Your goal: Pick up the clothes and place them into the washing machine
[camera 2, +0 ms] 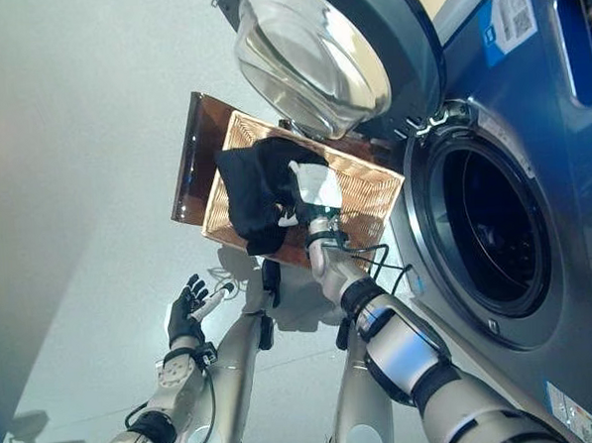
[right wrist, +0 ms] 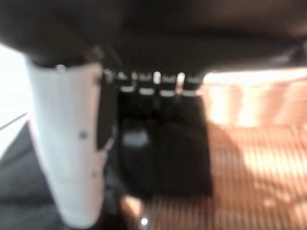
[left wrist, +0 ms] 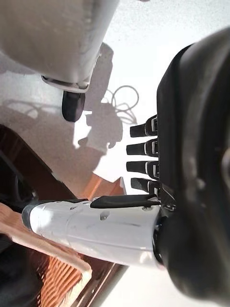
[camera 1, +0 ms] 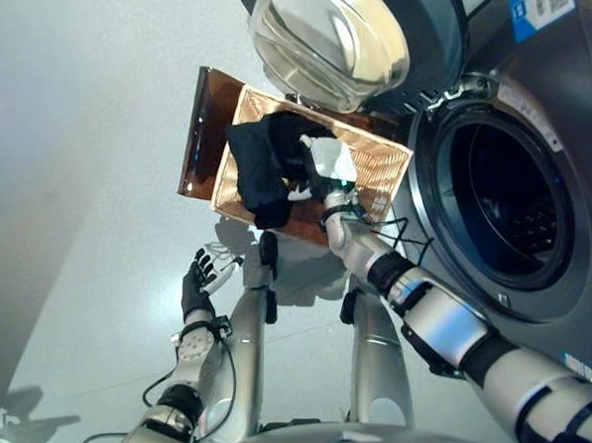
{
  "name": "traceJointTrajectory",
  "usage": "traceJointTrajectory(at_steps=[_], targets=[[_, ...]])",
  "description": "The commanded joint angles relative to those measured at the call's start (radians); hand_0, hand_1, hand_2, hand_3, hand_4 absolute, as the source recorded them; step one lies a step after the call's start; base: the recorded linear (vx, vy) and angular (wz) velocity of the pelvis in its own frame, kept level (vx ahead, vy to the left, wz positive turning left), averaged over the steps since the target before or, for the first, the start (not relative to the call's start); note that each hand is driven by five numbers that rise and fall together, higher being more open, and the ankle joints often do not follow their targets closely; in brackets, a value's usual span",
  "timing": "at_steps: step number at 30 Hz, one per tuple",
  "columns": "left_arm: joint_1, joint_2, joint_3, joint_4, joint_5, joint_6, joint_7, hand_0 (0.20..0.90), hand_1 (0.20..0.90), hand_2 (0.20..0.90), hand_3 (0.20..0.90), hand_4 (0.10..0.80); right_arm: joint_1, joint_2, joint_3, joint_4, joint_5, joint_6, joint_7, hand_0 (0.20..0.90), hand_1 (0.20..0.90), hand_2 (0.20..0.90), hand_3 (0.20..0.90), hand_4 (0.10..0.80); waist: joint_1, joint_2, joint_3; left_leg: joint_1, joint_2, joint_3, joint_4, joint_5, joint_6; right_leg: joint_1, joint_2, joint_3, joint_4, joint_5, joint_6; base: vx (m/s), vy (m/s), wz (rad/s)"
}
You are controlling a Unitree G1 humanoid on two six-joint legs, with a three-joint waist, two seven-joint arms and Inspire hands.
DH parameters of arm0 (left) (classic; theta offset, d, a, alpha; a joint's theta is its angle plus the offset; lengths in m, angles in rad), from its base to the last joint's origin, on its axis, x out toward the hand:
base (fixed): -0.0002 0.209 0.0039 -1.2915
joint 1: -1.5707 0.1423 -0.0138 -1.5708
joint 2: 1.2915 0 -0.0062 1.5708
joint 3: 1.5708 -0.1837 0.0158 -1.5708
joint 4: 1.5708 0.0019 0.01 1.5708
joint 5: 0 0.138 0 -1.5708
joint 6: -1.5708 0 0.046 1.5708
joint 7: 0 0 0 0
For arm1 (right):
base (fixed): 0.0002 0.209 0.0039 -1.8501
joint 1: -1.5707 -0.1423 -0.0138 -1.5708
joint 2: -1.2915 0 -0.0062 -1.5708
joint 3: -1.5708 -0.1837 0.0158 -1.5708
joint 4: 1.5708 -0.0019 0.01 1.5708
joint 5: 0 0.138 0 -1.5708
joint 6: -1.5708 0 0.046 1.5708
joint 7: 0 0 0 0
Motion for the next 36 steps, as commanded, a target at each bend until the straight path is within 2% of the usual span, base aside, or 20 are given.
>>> traceJointTrajectory(at_steps=[1,6,7,8,9,27,36], targets=[[0.06,0.043,-0.003,-0.083,-0.014,-0.046,0.007,0.9,0.9,0.9,0.9,0.8,-0.152,0.007,0.017,-0.008,0.003,-0.042,0.004,0.9,0.9,0.9,0.9,0.8,0.039,0.085,0.037,-0.001,-0.017,-0.03,-0.234,0.158,-0.065,0.003,0.017,-0.034,0.02,-0.051,-0.008,0.0,0.0,0.0],[0.058,0.048,0.003,-0.095,-0.02,-0.041,0.002,0.9,0.9,0.9,0.9,0.8,-0.184,0.019,0.03,0.022,0.042,-0.057,0.04,0.9,0.9,0.9,0.9,0.8,0.047,0.085,0.042,-0.016,-0.015,-0.03,-0.229,0.156,-0.067,-0.009,0.016,-0.037,0.02,-0.049,-0.008,-0.001,0.001,0.01],[0.063,0.052,0.003,-0.106,-0.018,-0.037,-0.006,0.9,0.9,0.9,0.9,0.8,-0.196,0.027,0.036,0.024,0.064,-0.067,0.063,0.853,0.853,0.853,0.853,0.767,0.049,0.083,0.042,-0.022,-0.014,-0.03,-0.227,0.156,-0.067,-0.012,0.015,-0.04,0.021,-0.05,-0.008,-0.002,0.004,0.04],[0.063,0.052,0.004,-0.104,-0.018,-0.035,-0.01,0.9,0.9,0.9,0.9,0.8,-0.2,0.033,0.04,0.03,0.074,-0.072,0.069,0.252,0.252,0.252,0.252,0.337,0.051,0.082,0.043,-0.023,-0.014,-0.03,-0.226,0.156,-0.067,-0.012,0.015,-0.04,0.021,-0.05,-0.008,-0.001,0.005,0.06],[0.064,0.053,0.006,-0.102,-0.018,-0.034,-0.012,0.9,0.9,0.9,0.9,0.8,-0.205,0.04,0.039,0.036,0.084,-0.077,0.074,0.2,0.2,0.2,0.2,0.3,0.051,0.081,0.044,-0.024,-0.014,-0.03,-0.225,0.155,-0.067,-0.013,0.015,-0.041,0.022,-0.05,-0.008,0.001,0.003,0.03],[0.06,0.048,0.034,-0.059,-0.005,-0.021,-0.018,0.9,0.9,0.9,0.9,0.8,-0.181,0.04,0.033,0.046,0.105,-0.093,0.079,0.2,0.2,0.2,0.2,0.3,0.049,0.068,0.038,-0.016,-0.009,-0.031,-0.216,0.145,-0.063,-0.005,0.017,-0.042,0.033,-0.063,-0.011,0.0,0.0,0.0],[0.061,0.039,0.048,-0.036,0.001,-0.018,-0.015,0.9,0.9,0.9,0.9,0.8,-0.106,0.016,-0.005,-0.011,0.138,-0.103,0.07,0.2,0.2,0.2,0.2,0.3,0.038,0.057,0.013,0.01,-0.008,-0.027,-0.212,0.134,-0.06,0.021,0.019,-0.04,0.039,-0.073,-0.009,0.008,-0.004,0.0]])
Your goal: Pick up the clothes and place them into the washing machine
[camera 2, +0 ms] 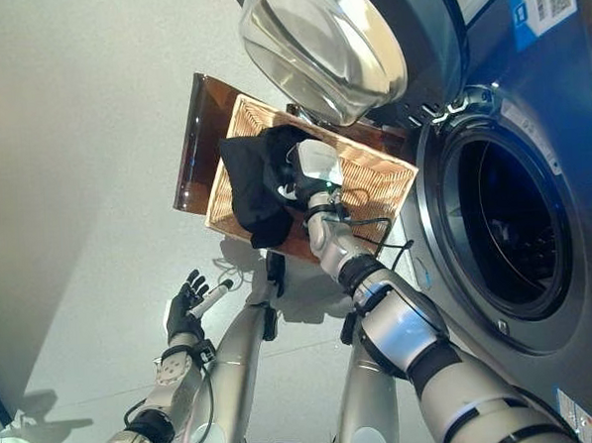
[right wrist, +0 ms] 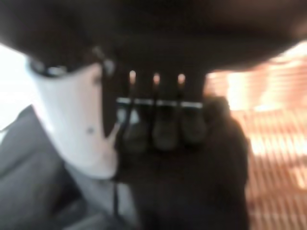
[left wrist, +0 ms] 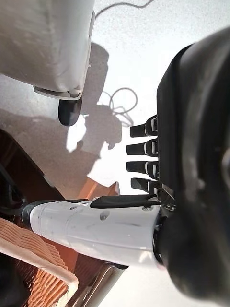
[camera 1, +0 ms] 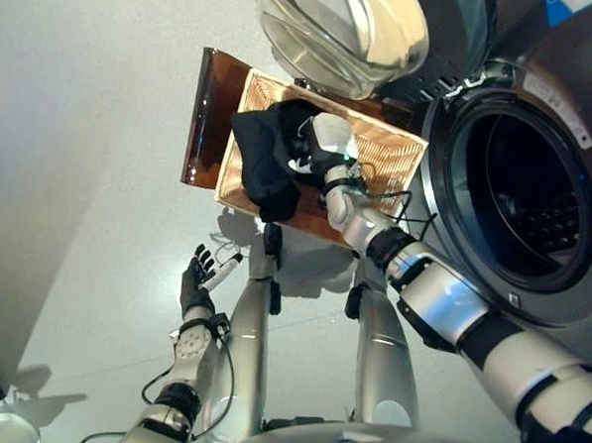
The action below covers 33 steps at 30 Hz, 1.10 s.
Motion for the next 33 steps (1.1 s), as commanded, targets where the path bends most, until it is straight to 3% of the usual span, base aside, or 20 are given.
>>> traceJointTrajectory(at_steps=[1,15,25,33], targets=[[0.064,0.029,0.038,-0.019,0.015,-0.022,0.013,0.9,0.9,0.9,0.9,0.8,0.002,0.016,0.009,-0.088,0.025,-0.078,-0.017,0.2,0.2,0.2,0.2,0.3,0.01,0.027,-0.013,0.044,-0.022,-0.014,-0.226,0.135,-0.051,0.046,0.004,-0.035,0.031,-0.083,0.009,0.054,-0.028,-0.02],[0.075,-0.002,0.049,0.018,0.016,-0.013,0.008,0.9,0.9,0.9,0.9,0.8,0.223,-0.063,-0.041,-0.309,0.043,-0.104,-0.004,0.2,0.2,0.2,0.2,0.3,-0.018,0.009,-0.07,0.142,-0.022,-0.017,-0.237,0.114,-0.042,0.144,0.006,-0.037,0.032,-0.109,0.011,0.039,-0.02,0.0],[0.086,-0.015,0.06,0.043,0.01,-0.012,0.001,0.9,0.9,0.9,0.9,0.8,0.398,-0.13,-0.14,-0.52,0.135,-0.157,0.011,0.2,0.2,0.2,0.2,0.3,-0.047,-0.016,-0.101,0.207,-0.023,-0.012,-0.243,0.102,-0.035,0.205,0.009,-0.027,0.022,-0.117,0.013,0.028,-0.018,-0.04],[0.1,-0.017,0.075,0.066,0.008,-0.012,-0.011,0.9,0.9,0.9,0.9,0.8,0.477,-0.169,-0.174,-0.579,0.148,-0.176,0.034,0.2,0.2,0.2,0.2,0.3,-0.056,-0.025,-0.121,0.226,-0.025,-0.016,-0.24,0.099,-0.035,0.227,0.007,-0.03,0.03,-0.127,0.013,-0.001,-0.003,0.0]])
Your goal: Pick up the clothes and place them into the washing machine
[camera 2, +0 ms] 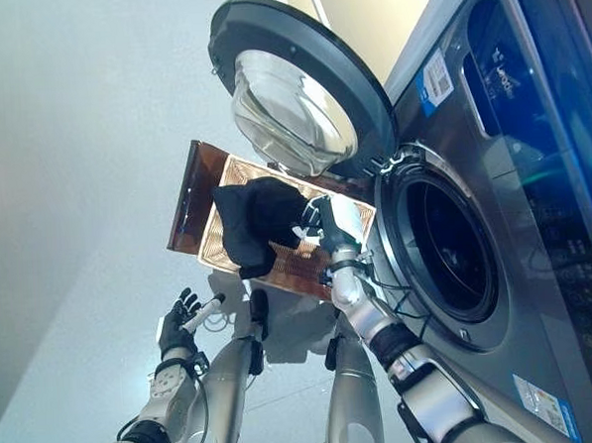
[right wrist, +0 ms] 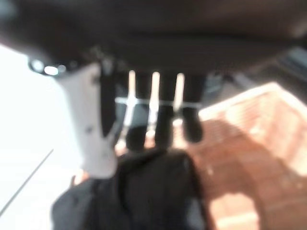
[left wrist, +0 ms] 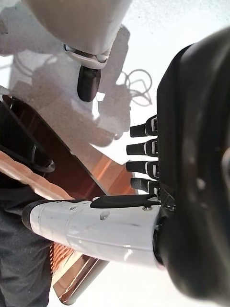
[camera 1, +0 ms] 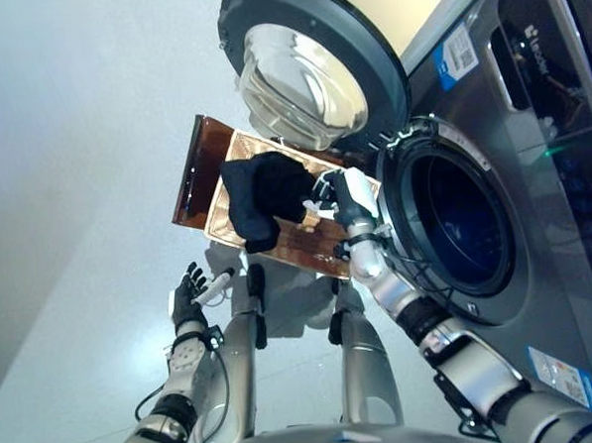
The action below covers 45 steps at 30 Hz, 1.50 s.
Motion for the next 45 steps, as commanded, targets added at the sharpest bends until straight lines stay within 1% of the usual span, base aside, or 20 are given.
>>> traceJointTrajectory(at_steps=[1,3,4,5,6,9,12,16,20,24,27,33,37,45], targets=[[0.053,-0.015,0.032,0.013,0.008,-0.034,-0.001,0.9,0.9,0.9,0.9,0.8,-0.032,-0.049,-0.015,-0.094,-0.012,-0.088,-0.009,0.2,0.2,0.2,0.2,0.3,0.004,0.057,-0.035,0.023,-0.017,-0.033,-0.182,0.101,-0.045,0.062,0.016,-0.034,0.025,-0.086,-0.007,-0.012,-0.016,0.03],[0.05,-0.015,0.033,0.02,0.008,-0.034,-0.006,0.9,0.9,0.9,0.9,0.8,-0.034,-0.049,-0.012,-0.086,-0.028,-0.085,-0.01,0.2,0.2,0.2,0.2,0.3,0.006,0.059,-0.036,0.025,-0.019,-0.035,-0.182,0.102,-0.045,0.063,0.016,-0.033,0.027,-0.088,-0.007,-0.025,-0.009,0.03],[0.048,-0.015,0.032,0.022,0.008,-0.035,-0.006,0.9,0.9,0.9,0.9,0.8,-0.04,-0.046,-0.012,-0.076,-0.032,-0.084,-0.013,0.345,0.345,0.345,0.345,0.404,0.007,0.06,-0.035,0.023,-0.02,-0.037,-0.181,0.103,-0.045,0.061,0.016,-0.032,0.027,-0.086,-0.008,-0.04,-0.004,0.03],[0.045,-0.015,0.029,0.024,0.007,-0.037,-0.006,0.9,0.9,0.9,0.9,0.8,-0.047,-0.042,-0.008,-0.06,-0.04,-0.082,-0.013,0.829,0.829,0.829,0.829,0.749,0.009,0.062,-0.033,0.019,-0.02,-0.037,-0.179,0.104,-0.045,0.057,0.016,-0.031,0.028,-0.085,-0.008,-0.043,0.001,0.01],[0.043,-0.015,0.028,0.024,0.007,-0.037,-0.005,0.9,0.9,0.9,0.9,0.8,-0.056,-0.04,-0.004,-0.053,-0.052,-0.076,-0.014,0.9,0.9,0.9,0.9,0.8,0.01,0.063,-0.032,0.016,-0.021,-0.037,-0.178,0.105,-0.045,0.055,0.016,-0.032,0.027,-0.085,-0.008,-0.05,0.008,0.01],[0.036,-0.014,0.027,0.023,0.005,-0.04,-0.005,0.9,0.9,0.9,0.9,0.8,-0.094,-0.035,0.012,-0.015,-0.099,-0.062,-0.028,0.9,0.9,0.9,0.9,0.8,0.015,0.069,-0.023,-0.002,-0.02,-0.036,-0.177,0.113,-0.048,0.041,0.016,-0.035,0.023,-0.078,-0.009,-0.055,0.02,-0.01],[0.04,-0.01,0.016,-0.014,0.009,-0.045,-0.003,0.9,0.9,0.9,0.9,0.8,-0.147,-0.023,0.023,0.046,-0.126,-0.044,-0.048,0.9,0.9,0.9,0.9,0.8,0.026,0.08,-0.009,-0.019,-0.022,-0.039,-0.181,0.123,-0.052,0.022,0.015,-0.037,0.017,-0.069,-0.009,-0.053,0.018,0.04],[0.043,-0.005,0.004,-0.045,-0.001,-0.049,0.002,0.9,0.9,0.9,0.9,0.8,-0.213,0.01,0.029,0.129,-0.092,-0.036,-0.063,0.9,0.9,0.9,0.9,0.8,0.04,0.095,0.017,-0.041,-0.024,-0.037,-0.185,0.133,-0.054,-0.001,0.016,-0.037,0.015,-0.059,-0.01,-0.047,0.025,0.03],[0.048,0.003,-0.009,-0.081,-0.007,-0.05,0.005,0.9,0.9,0.9,0.9,0.8,-0.281,0.023,0.04,0.169,-0.086,-0.025,-0.077,0.9,0.9,0.9,0.9,0.8,0.052,0.103,0.052,-0.072,-0.026,-0.035,-0.174,0.136,-0.054,-0.027,0.015,-0.036,0.017,-0.049,-0.009,-0.056,0.024,0.02],[0.043,0.014,-0.023,-0.114,-0.006,-0.049,0.008,0.9,0.9,0.9,0.9,0.8,-0.375,0.036,0.048,0.264,-0.078,-0.007,-0.095,0.9,0.9,0.9,0.9,0.8,0.064,0.113,0.081,-0.112,-0.028,-0.034,-0.164,0.144,-0.058,-0.065,0.015,-0.037,0.021,-0.039,-0.012,-0.059,0.021,0.06],[0.043,0.025,-0.032,-0.157,0.002,-0.049,0.013,0.9,0.9,0.9,0.9,0.8,-0.439,0.044,0.048,0.338,-0.062,0.003,-0.109,0.9,0.9,0.9,0.9,0.8,0.073,0.117,0.093,-0.139,-0.025,-0.037,-0.165,0.153,-0.062,-0.091,0.014,-0.043,0.023,-0.035,-0.012,-0.047,0.01,0.08],[0.033,0.039,-0.047,-0.189,0.013,-0.046,0.021,0.9,0.9,0.9,0.9,0.8,-0.536,0.057,0.054,0.441,-0.029,0.01,-0.12,0.9,0.9,0.9,0.9,0.8,0.083,0.124,0.12,-0.176,-0.023,-0.04,-0.162,0.161,-0.067,-0.124,0.014,-0.05,0.029,-0.03,-0.013,-0.022,0.011,0.04],[0.026,0.045,-0.051,-0.21,0.017,-0.048,0.024,0.9,0.9,0.9,0.9,0.8,-0.587,0.051,0.053,0.5,-0.019,0.015,-0.133,0.9,0.9,0.9,0.9,0.8,0.089,0.133,0.136,-0.194,-0.022,-0.041,-0.16,0.165,-0.069,-0.141,0.013,-0.052,0.034,-0.029,-0.015,-0.01,0.01,0.02],[0.02,0.047,-0.056,-0.233,0.021,-0.051,0.038,0.9,0.9,0.9,0.9,0.8,-0.6,0.056,0.049,0.502,-0.031,0.023,-0.162,0.9,0.9,0.9,0.9,0.8,0.088,0.131,0.15,-0.213,-0.022,-0.041,-0.151,0.162,-0.065,-0.162,0.013,-0.049,0.045,-0.029,-0.015,0.0,0.0,0.0]])
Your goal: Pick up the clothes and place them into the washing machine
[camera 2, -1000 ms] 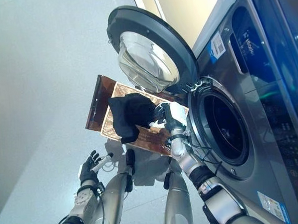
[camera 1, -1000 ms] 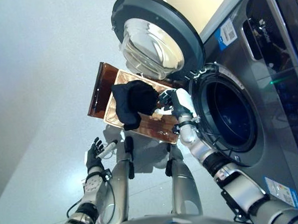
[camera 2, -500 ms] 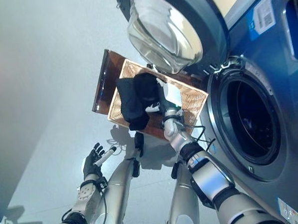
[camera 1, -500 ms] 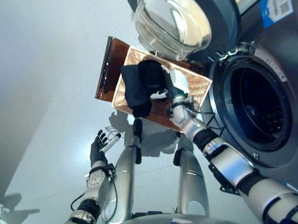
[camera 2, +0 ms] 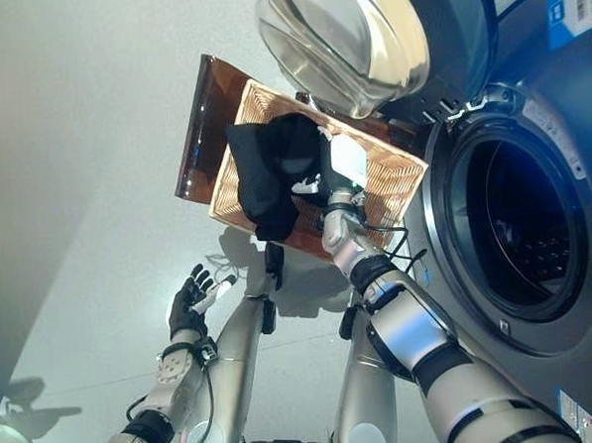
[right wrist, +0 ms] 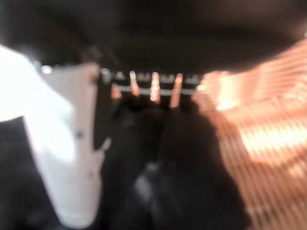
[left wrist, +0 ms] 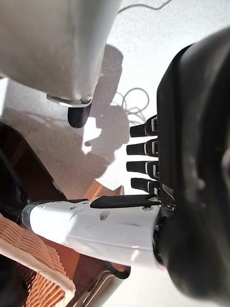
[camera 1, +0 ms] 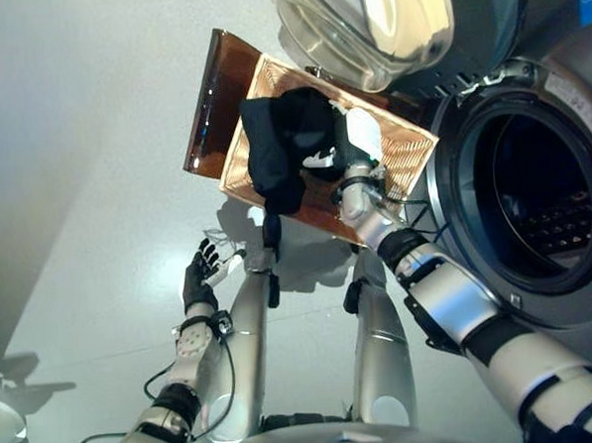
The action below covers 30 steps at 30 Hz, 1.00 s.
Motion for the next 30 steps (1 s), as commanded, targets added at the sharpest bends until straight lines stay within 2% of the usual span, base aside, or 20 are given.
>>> traceJointTrajectory(at_steps=[1,14,15,16,17,18,19,30], targets=[[0.066,0.035,0.0,-0.086,0.023,-0.048,0.028,0.9,0.9,0.9,0.9,0.8,-0.093,-0.032,0.008,0.003,-0.002,-0.002,-0.021,0.9,0.9,0.9,0.9,0.8,0.029,0.065,0.009,0.01,-0.015,-0.007,-0.239,0.164,-0.072,-0.008,0.018,-0.032,0.041,-0.057,-0.013,0.0,0.0,0.0],[0.075,0.041,-0.005,-0.108,0.021,-0.046,0.021,0.9,0.9,0.9,0.9,0.8,-0.158,-0.034,0.042,0.058,-0.008,0.0,0.009,0.9,0.9,0.9,0.9,0.8,0.033,0.073,0.015,-0.009,-0.013,0.0,-0.233,0.162,-0.069,-0.029,0.018,-0.028,0.045,-0.054,-0.017,0.003,0.002,-0.01],[0.081,0.043,-0.004,-0.116,0.02,-0.043,0.015,0.9,0.9,0.9,0.9,0.8,-0.173,-0.038,0.047,0.075,-0.007,0.005,0.02,0.831,0.831,0.831,0.831,0.751,0.035,0.076,0.016,-0.013,-0.014,-0.001,-0.234,0.162,-0.069,-0.034,0.02,-0.027,0.048,-0.055,-0.017,0.0,0.0,0.0],[0.083,0.046,-0.005,-0.12,0.021,-0.042,0.014,0.9,0.9,0.9,0.9,0.8,-0.181,-0.039,0.055,0.081,-0.006,0.007,0.027,0.667,0.667,0.667,0.667,0.633,0.036,0.077,0.016,-0.013,-0.013,-0.001,-0.234,0.162,-0.069,-0.035,0.021,-0.027,0.048,-0.056,-0.017,0.0,0.0,0.0],[0.084,0.046,-0.006,-0.124,0.025,-0.04,0.011,0.9,0.9,0.9,0.9,0.8,-0.19,-0.041,0.058,0.09,-0.007,0.007,0.036,0.535,0.535,0.535,0.535,0.539,0.037,0.078,0.016,-0.015,-0.013,-0.002,-0.235,0.163,-0.069,-0.037,0.021,-0.028,0.046,-0.055,-0.017,0.0,0.0,0.0],[0.088,0.049,-0.005,-0.128,0.026,-0.041,0.009,0.9,0.9,0.9,0.9,0.8,-0.197,-0.042,0.06,0.093,-0.004,0.007,0.038,0.296,0.296,0.296,0.296,0.369,0.038,0.078,0.016,-0.016,-0.012,-0.002,-0.235,0.164,-0.069,-0.037,0.022,-0.028,0.046,-0.055,-0.018,0.0,0.0,0.0],[0.089,0.05,-0.002,-0.131,0.026,-0.039,0.008,0.9,0.9,0.9,0.9,0.8,-0.203,-0.045,0.062,0.095,-0.001,0.007,0.043,0.2,0.2,0.2,0.2,0.3,0.039,0.077,0.016,-0.016,-0.012,-0.002,-0.237,0.164,-0.07,-0.037,0.022,-0.029,0.044,-0.055,-0.018,0.0,0.0,0.0],[0.092,0.046,0.003,-0.125,0.028,-0.034,0.004,0.9,0.9,0.9,0.9,0.8,-0.208,-0.048,0.067,0.103,-0.011,0.011,0.052,0.2,0.2,0.2,0.2,0.3,0.038,0.074,0.011,-0.009,-0.01,0.004,-0.237,0.16,-0.068,-0.034,0.024,-0.027,0.048,-0.06,-0.018,0.0,0.0,0.0]])
